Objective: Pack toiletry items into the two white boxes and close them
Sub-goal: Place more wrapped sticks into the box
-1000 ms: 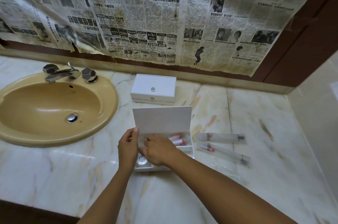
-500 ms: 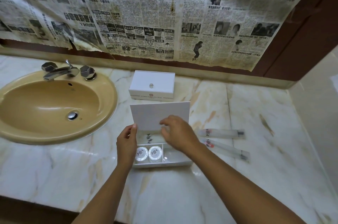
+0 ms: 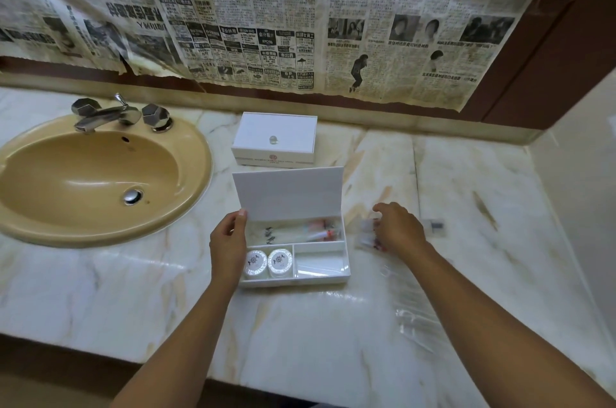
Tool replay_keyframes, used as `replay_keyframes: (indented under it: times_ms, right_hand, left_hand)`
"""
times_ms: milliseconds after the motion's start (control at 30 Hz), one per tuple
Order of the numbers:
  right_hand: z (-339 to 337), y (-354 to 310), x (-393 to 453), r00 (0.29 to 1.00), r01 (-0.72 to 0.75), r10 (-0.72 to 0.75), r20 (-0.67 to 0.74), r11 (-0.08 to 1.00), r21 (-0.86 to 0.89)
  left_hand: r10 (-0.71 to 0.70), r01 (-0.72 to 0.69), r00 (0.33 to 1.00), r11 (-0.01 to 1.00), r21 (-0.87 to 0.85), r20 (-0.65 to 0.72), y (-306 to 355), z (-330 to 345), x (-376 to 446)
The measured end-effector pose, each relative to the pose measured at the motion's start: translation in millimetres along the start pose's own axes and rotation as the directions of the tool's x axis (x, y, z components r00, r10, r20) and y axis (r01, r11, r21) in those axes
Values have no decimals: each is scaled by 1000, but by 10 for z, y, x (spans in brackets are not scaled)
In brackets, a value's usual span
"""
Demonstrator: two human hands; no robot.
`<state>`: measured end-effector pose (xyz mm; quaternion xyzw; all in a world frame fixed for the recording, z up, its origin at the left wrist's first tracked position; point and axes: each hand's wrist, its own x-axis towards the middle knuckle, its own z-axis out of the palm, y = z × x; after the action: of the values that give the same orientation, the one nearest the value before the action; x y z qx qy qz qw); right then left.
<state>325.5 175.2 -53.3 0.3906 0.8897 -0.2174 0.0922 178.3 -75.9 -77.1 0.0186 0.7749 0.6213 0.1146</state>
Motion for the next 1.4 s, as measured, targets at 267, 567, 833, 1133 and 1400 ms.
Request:
replay_keyframes:
  times_ms: [267, 567, 833, 1133, 1400]
  right_hand:
    - [7, 0, 20, 986, 7, -10, -167, 1000, -19]
    - [-431, -478, -127, 794, 281, 4, -608, 884, 374]
    - [-807, -1123, -500, 633, 614, 42, -773, 581, 534]
    - [-19, -1363, -461, 843, 511, -434, -319, 830, 222]
    - [382, -1506, -339, 889, 450, -453, -63, 891, -59]
  left_hand:
    - [0, 0, 1000, 1000, -4, -1, -4, 8, -4]
    - [-8, 8, 1000, 1000, -12, 3, -18, -3, -1]
    - [-10, 10, 1000, 1000, -12, 3, -40, -5, 23]
    - [-15, 15, 1000, 999, -29, 10, -58, -6, 36]
    - [-2, 2, 1000, 1000, -3, 11, -25, -8, 11]
